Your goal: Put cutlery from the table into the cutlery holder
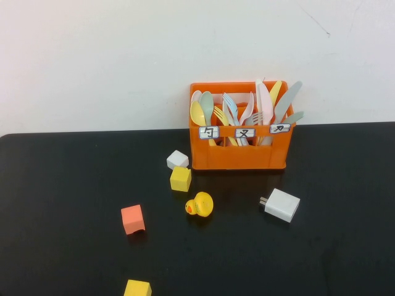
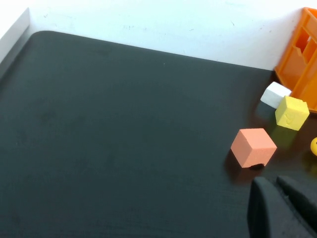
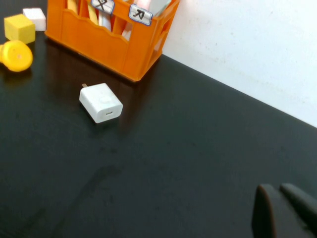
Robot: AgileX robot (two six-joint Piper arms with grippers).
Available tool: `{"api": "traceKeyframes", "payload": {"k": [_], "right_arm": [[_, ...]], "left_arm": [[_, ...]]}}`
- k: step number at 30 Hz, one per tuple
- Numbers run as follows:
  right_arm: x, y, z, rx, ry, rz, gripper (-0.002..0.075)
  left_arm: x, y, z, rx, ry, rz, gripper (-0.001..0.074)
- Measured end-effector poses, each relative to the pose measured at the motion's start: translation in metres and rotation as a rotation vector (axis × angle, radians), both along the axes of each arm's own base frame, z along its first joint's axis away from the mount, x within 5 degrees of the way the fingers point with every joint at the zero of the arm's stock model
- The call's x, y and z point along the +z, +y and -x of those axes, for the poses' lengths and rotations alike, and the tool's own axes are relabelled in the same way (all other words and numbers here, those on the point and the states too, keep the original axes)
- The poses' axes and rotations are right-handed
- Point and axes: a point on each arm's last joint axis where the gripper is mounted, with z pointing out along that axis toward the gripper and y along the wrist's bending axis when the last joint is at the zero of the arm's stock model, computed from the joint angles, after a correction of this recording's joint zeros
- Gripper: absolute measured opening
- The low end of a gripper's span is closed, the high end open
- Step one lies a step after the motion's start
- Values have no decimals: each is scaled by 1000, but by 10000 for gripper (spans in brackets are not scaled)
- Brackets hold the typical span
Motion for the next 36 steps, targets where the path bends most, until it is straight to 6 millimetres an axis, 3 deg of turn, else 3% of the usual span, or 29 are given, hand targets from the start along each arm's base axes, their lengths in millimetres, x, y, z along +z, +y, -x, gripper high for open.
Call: {"api": "traceKeyframes", "payload": {"k": [36], "right_arm": [[0,0,1,-7,-5,-5,-1]], "left_arm": [[0,0,0,-8,1,-30,-1]]}}
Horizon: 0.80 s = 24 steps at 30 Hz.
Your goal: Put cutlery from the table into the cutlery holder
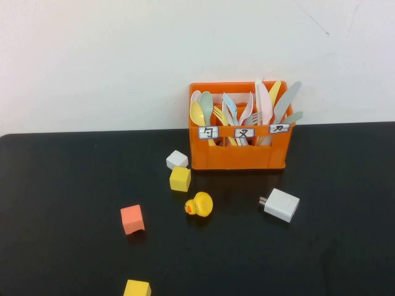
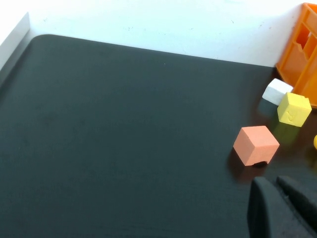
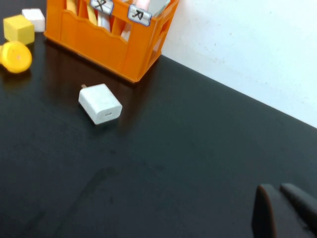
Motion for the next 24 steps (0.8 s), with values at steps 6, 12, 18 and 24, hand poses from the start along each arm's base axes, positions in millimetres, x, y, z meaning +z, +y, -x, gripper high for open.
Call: {"api": "traceKeyframes", "payload": {"k": [6,12,18,24], "right_arm": [[-9,2,-2,-96,-34,-122,-2],[-53,0,-6,-239,-50,-232,-2],[-81,-1,-6,-304,-8,-267,-2],[-81,-1,-6,-304,-22,-272,-2]], "left_arm": [[0,0,0,0,0,-2,-1],[0,0,0,0,0,-2,-2],[0,0,0,0,1,-2,-1],[0,0,0,0,1,-2,-1]]}}
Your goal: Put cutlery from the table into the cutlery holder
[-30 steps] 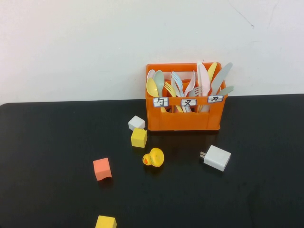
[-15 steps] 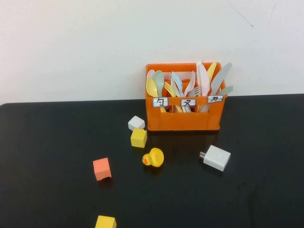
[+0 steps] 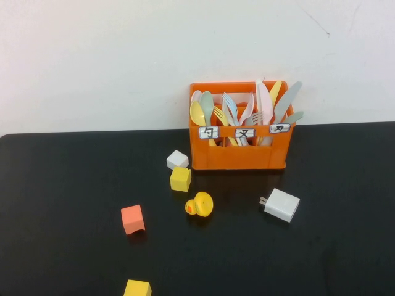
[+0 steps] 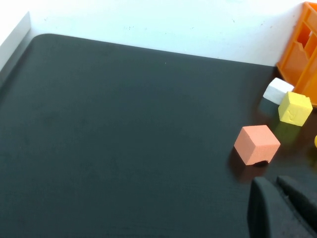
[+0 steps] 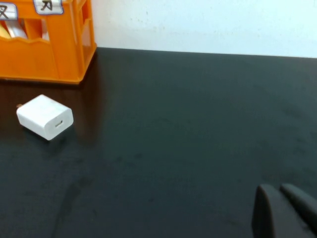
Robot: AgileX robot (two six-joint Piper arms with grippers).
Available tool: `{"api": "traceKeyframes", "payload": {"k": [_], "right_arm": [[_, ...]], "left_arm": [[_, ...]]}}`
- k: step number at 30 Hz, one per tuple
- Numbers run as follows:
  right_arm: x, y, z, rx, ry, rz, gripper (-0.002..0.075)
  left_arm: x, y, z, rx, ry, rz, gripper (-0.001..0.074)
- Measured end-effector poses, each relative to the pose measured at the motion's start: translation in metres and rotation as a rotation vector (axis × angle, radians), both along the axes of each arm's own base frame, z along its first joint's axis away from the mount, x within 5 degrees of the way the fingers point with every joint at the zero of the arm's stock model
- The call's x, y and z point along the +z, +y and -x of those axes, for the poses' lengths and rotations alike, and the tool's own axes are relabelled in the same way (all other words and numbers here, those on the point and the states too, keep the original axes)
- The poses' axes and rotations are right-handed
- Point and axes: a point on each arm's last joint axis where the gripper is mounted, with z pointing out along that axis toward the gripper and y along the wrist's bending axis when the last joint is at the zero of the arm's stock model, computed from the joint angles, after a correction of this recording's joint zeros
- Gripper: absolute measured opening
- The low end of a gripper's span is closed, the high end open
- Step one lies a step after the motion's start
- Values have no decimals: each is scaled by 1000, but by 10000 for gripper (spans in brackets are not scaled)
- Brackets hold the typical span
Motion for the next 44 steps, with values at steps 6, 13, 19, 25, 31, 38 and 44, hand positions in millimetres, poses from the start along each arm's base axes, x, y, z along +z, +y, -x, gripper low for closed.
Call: {"api": "traceKeyframes", "payload": {"k": [6,13,19,25,31,38,44], "right_arm": [[0,0,0,11,3,38,-2],[0,0,0,29,3,89,-2],[0,0,0,41,3,116,-2],[0,2,0,98,-1,138,-2],[0,3,0,94,0,114,-2],[0,2,0,65,2,52,-2],[0,2,0,53,2,40,-2]], "left_arm": [[0,0,0,4,1,15,-1],[0,0,0,7,2,26,-1],[0,0,0,8,2,28,-1],[0,0,0,8,2,30,-1],[0,0,0,9,2,31,-1],[0,0,0,9,2,31,-1],[0,0,0,9,2,31,-1]]}}
